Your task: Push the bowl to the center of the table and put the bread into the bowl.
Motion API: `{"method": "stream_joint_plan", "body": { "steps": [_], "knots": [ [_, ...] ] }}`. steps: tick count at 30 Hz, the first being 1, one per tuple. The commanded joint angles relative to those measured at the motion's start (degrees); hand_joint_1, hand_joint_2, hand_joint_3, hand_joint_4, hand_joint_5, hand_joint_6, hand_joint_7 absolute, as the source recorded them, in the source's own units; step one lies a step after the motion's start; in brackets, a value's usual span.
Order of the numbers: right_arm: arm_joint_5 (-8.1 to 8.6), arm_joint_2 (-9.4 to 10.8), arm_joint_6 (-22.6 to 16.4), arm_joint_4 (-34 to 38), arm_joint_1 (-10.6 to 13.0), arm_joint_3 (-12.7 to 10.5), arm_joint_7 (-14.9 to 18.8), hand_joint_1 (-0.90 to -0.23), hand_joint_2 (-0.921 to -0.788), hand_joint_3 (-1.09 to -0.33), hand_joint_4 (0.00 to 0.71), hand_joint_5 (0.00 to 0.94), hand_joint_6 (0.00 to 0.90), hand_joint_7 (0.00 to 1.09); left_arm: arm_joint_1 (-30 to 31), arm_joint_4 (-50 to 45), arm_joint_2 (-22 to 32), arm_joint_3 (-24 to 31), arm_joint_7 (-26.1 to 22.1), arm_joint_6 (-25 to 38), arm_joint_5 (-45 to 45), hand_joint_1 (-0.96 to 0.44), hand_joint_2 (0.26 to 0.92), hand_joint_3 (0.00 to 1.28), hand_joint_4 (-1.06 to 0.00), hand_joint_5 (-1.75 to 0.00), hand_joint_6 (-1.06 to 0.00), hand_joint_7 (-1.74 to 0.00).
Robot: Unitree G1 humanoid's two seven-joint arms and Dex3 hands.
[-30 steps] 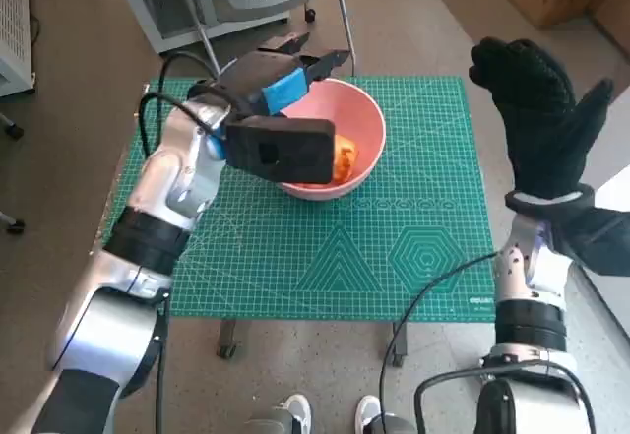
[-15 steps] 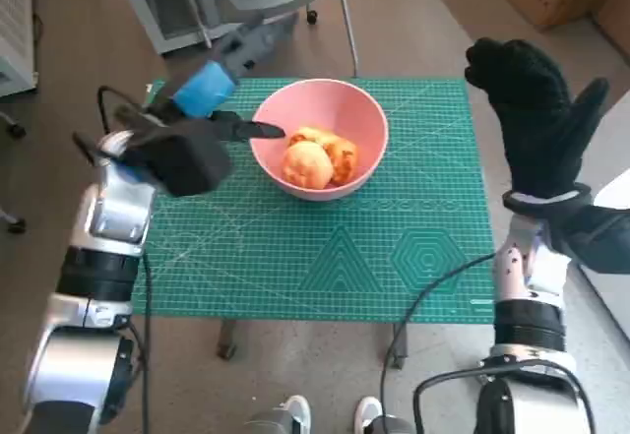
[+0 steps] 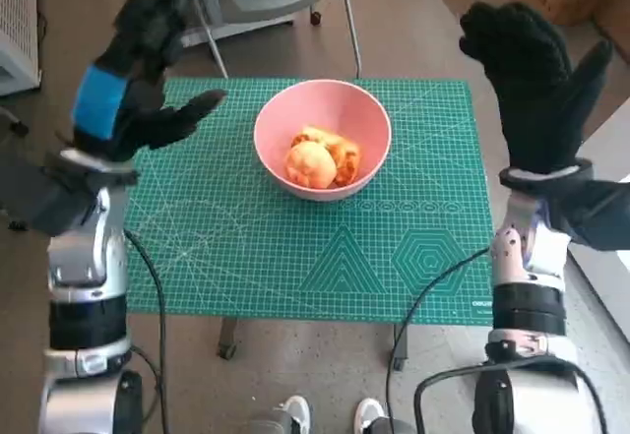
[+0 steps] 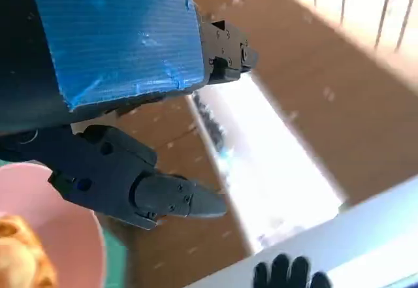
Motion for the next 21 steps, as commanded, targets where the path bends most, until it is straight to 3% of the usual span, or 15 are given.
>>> {"method": "stream_joint_plan", "body": {
  "steps": [1, 10, 21],
  "knots": [
    [-1.5, -0.05, 1.01, 0.53, -0.96, 0.71, -1.39, -0.665, -0.921, -0.634, 0.244, 0.0, 0.42, 0.02, 2.05, -3.28, -1.72, 0.92, 0.88, 1.07, -2.26, -0.7, 0.921, 0.34, -0.08, -0.03, -0.19, -0.1],
    [-3.36, -0.16, 0.29, 1.11, -1.85, 1.4, -2.46, -0.666, -0.921, -0.631, 0.238, 0.0, 0.393, 0.0, 4.13, -4.81, -3.27, 1.65, 0.48, 0.47, -4.86, -0.74, 0.921, 0.32, -0.08, -0.02, -0.16, -0.11],
    [-4.44, -0.6, -0.25, 1.4, -1.7, 1.75, -2.94, -0.654, -0.921, -0.624, 0.234, 0.0, 0.376, 0.0, 4.52, -5.36, -3.82, 1.68, 0.31, 0.94, -5.63, -0.75, 0.921, 0.32, -0.08, -0.02, -0.14, -0.12]
  ]
}}
